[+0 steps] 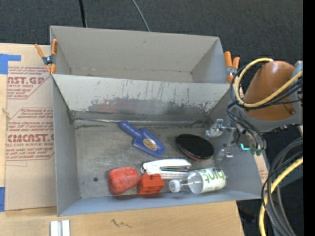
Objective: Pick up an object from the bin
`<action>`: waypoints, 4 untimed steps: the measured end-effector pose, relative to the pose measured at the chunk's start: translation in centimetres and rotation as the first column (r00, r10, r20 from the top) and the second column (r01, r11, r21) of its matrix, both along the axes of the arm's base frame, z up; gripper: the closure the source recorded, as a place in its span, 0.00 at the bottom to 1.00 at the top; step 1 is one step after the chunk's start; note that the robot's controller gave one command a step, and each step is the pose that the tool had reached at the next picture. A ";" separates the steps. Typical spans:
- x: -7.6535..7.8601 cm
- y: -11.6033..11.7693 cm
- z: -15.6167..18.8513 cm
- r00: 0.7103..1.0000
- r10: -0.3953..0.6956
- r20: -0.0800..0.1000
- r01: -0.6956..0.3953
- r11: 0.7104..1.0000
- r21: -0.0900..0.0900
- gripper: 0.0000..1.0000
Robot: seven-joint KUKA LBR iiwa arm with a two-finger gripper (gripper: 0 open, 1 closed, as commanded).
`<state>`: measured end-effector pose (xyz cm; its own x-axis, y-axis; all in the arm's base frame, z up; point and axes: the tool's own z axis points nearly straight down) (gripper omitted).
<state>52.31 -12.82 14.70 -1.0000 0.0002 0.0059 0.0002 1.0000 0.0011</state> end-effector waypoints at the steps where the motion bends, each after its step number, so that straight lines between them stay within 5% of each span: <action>1: 0.2 0.0 0.3 1.000 0.001 0.007 -0.001 1.000 -0.001 0.00; 2: 4.3 2.2 -6.5 0.997 -0.077 0.014 0.077 0.997 -0.001 0.00; 4: 5.4 2.3 1.2 0.998 -0.054 0.011 0.054 0.999 -0.001 0.00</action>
Offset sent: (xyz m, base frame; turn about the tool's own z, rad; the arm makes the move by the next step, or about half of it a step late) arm 0.0459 0.0251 -0.0770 0.0856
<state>57.68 -10.48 15.88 -0.9985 0.0542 -0.0055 0.0542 0.9985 0.0001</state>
